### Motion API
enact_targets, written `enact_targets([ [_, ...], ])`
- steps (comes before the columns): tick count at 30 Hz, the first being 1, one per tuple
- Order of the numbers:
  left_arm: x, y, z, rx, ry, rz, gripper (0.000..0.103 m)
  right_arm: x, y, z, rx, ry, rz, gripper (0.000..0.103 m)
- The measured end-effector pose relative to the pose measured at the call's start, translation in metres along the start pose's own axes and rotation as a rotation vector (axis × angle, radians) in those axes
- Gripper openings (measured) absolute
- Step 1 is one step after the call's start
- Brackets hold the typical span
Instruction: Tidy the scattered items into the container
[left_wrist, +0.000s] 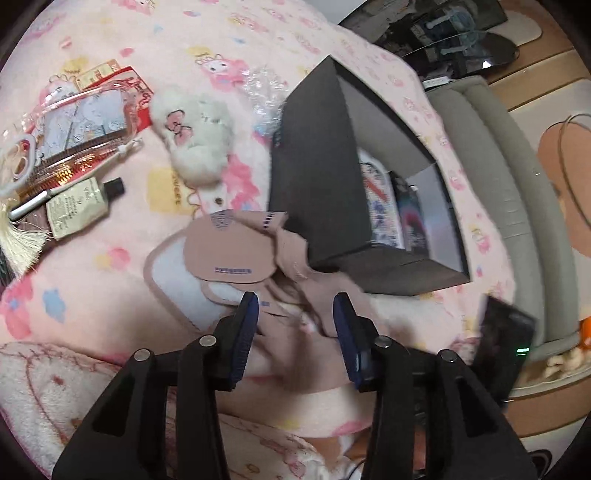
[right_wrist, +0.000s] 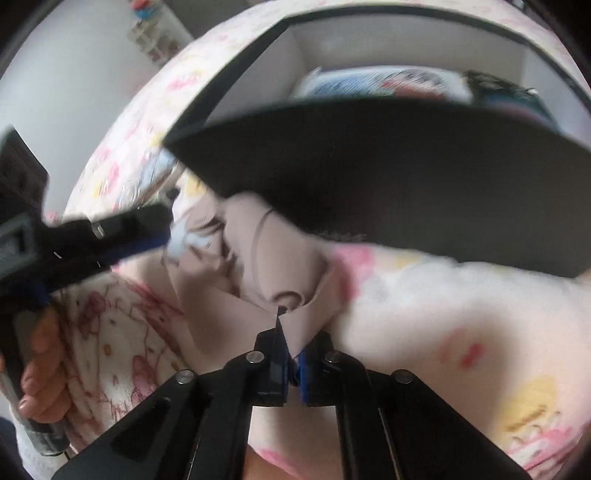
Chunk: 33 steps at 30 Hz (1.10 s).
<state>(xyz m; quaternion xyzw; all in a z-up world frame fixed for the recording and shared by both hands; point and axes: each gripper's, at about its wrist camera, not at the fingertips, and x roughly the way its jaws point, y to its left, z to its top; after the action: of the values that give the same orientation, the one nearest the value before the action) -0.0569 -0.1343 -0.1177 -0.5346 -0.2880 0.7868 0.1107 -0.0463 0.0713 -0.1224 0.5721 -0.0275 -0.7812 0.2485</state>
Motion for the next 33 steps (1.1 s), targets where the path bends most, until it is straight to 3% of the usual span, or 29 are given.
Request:
enact_targets([
  [2,0.003,-0.005,-0.001,0.025,-0.001,0.072,0.042,-0.017,-0.010,0.001,0.001,-0.053,-0.060,0.002],
  [4,0.006,-0.008,-0.002,0.035,-0.012,0.191,0.042,-0.029,-0.019,0.001,0.012,-0.082,-0.090,0.002],
  [6,0.011,-0.010,-0.003,0.039,-0.023,0.249,0.042,-0.041,-0.025,0.001,0.015,-0.119,-0.143,0.002],
  [9,0.010,-0.010,-0.002,0.041,-0.025,0.254,0.042,-0.055,-0.030,0.000,0.007,-0.166,-0.214,0.002],
  [11,0.011,-0.010,-0.003,0.045,-0.014,0.250,0.048,-0.064,-0.038,0.001,0.017,-0.189,-0.242,0.002],
  [14,0.016,-0.009,0.000,0.048,0.019,0.253,0.062,-0.076,-0.054,0.006,0.066,-0.219,-0.168,0.002],
  [16,0.029,-0.011,0.005,0.063,0.083,0.238,0.069,-0.073,-0.062,0.011,0.094,-0.206,-0.096,0.003],
  [18,0.040,-0.014,0.006,0.062,0.144,0.190,0.067,-0.066,-0.064,0.011,0.103,-0.178,-0.059,0.009],
  [19,0.043,-0.016,0.006,0.070,0.149,0.207,0.065,-0.064,-0.060,0.008,0.100,-0.160,-0.062,0.017],
  [22,0.035,-0.030,0.000,0.156,0.116,0.176,0.036,-0.042,-0.057,0.001,0.101,-0.080,-0.095,0.035],
  [24,0.023,-0.036,-0.008,0.197,0.081,0.147,0.031,-0.033,-0.058,-0.004,0.103,-0.043,-0.096,0.036],
  [28,-0.005,-0.035,-0.017,0.204,0.013,0.090,0.029,-0.042,-0.058,-0.007,0.106,-0.085,-0.122,0.036],
  [31,-0.018,-0.022,-0.013,0.130,-0.035,0.212,0.032,-0.054,-0.063,-0.007,0.106,-0.134,-0.223,0.038],
  [33,-0.017,-0.008,-0.010,0.058,-0.032,0.249,0.043,-0.056,-0.068,-0.008,0.125,-0.140,-0.225,0.048],
])
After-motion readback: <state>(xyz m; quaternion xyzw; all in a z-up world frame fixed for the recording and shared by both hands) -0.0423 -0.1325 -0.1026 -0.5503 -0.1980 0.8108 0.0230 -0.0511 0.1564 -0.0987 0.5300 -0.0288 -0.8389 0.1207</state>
